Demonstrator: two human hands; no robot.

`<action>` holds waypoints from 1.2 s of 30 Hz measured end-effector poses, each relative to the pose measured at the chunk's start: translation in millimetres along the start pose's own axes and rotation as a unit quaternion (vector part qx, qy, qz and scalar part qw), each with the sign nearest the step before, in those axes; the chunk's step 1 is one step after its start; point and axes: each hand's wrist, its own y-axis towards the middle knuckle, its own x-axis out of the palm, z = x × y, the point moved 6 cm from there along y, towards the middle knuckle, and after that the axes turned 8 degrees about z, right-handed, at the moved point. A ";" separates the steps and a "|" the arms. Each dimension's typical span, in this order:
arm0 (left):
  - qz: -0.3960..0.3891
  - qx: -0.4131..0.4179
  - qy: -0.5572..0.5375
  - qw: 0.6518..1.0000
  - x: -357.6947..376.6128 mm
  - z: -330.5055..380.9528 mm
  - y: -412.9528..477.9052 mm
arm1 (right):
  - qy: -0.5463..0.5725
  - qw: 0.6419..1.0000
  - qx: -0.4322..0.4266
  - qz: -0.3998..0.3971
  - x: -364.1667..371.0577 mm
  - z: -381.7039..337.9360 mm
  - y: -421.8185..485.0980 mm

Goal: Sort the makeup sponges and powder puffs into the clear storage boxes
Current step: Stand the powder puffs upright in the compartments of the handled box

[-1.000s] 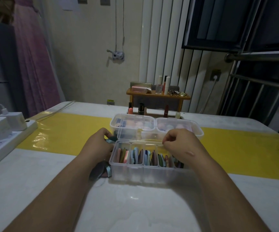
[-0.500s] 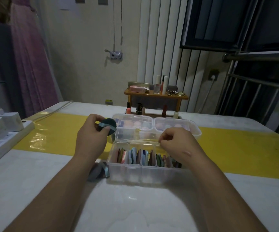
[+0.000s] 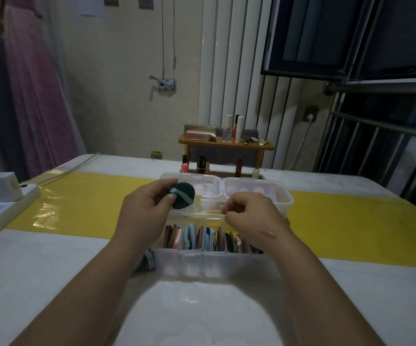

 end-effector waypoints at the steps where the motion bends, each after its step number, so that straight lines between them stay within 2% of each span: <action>1: -0.005 0.004 -0.001 1.000 1.2 0.6 -0.6 | 0.011 1.000 -0.004 -0.003 1.0 -1.0 -0.4; 14: -0.050 0.024 0.009 0.998 7.8 10.6 -5.3 | 0.086 0.994 -0.055 -0.046 11.3 -14.8 -6.4; 20: -0.106 0.026 0.007 0.994 15.5 15.4 -12.2 | 0.086 0.993 -0.077 -0.012 6.5 -15.8 -3.8; 24: -0.075 0.042 0.056 0.995 11.0 13.5 -8.7 | 0.100 0.993 -0.066 0.008 -1.7 -11.6 -1.2; 31: -0.024 -0.065 0.123 0.990 5.1 -11.7 -1.1 | 0.093 0.994 -0.022 0.048 -21.4 -1.7 3.4; 36: -0.047 -0.083 0.153 0.984 9.0 -17.7 -1.4 | 0.078 0.994 0.023 0.071 -39.0 8.7 5.4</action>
